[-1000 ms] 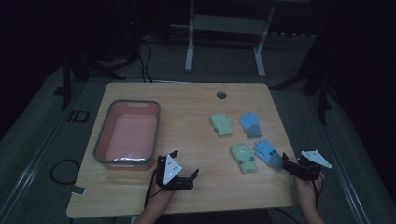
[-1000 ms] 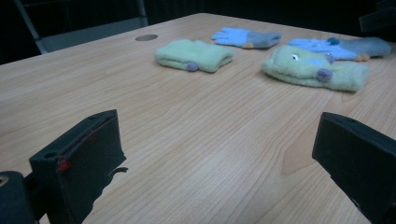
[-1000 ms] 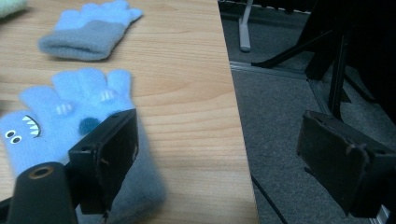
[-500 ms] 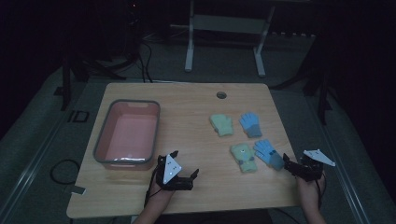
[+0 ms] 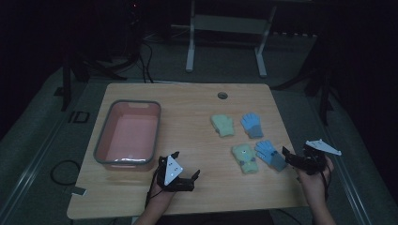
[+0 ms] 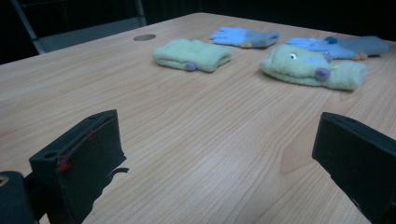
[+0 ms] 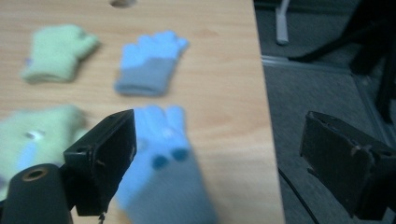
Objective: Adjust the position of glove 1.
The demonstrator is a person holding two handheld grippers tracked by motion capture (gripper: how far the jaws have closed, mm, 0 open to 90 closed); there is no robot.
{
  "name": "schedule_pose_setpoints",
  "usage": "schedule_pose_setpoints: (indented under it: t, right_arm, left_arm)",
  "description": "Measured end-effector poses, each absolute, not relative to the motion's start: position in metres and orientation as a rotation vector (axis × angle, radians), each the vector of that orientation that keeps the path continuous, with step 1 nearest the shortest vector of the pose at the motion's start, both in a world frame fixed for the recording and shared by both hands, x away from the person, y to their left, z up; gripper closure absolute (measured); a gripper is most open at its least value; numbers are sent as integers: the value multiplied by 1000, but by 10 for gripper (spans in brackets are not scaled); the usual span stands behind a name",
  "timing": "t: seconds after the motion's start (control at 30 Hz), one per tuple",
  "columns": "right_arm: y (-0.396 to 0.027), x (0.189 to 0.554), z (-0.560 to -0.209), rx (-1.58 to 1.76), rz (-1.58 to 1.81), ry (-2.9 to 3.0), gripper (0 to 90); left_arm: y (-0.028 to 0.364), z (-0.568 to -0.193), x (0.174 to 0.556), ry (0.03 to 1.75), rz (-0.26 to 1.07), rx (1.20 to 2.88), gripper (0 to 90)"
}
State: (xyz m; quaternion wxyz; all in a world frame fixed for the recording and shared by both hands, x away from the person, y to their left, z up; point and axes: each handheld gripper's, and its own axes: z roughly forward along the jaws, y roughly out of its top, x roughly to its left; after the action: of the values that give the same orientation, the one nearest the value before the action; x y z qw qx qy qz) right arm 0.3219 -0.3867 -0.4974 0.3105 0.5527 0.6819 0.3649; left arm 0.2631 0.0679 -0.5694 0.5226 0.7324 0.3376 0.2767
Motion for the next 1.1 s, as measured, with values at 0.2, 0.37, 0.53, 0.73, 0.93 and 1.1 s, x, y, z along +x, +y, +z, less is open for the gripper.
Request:
schedule_pose_setpoints:
  t: [0.2,0.37,0.53,0.73,0.93,1.1]
  right_arm:
    - [-375,330,-478,1414,985,1828,111]
    - [-368,337,-467,1386,994,1864,137]
    - [-355,346,-453,1323,991,1899,142]
    - [-341,358,-443,1304,1023,1922,151]
    - [-322,370,-441,1260,1031,1982,152]
    - [-308,379,-441,1223,1018,2020,167]
  left_arm:
    - [69,-569,263,812,658,1751,19]
    - [68,-569,263,809,658,1752,19]
    - [69,-569,264,810,652,1751,19]
    - [68,-569,263,807,653,1753,19]
    - [69,-569,264,806,650,1754,19]
    - [68,-569,264,806,650,1755,19]
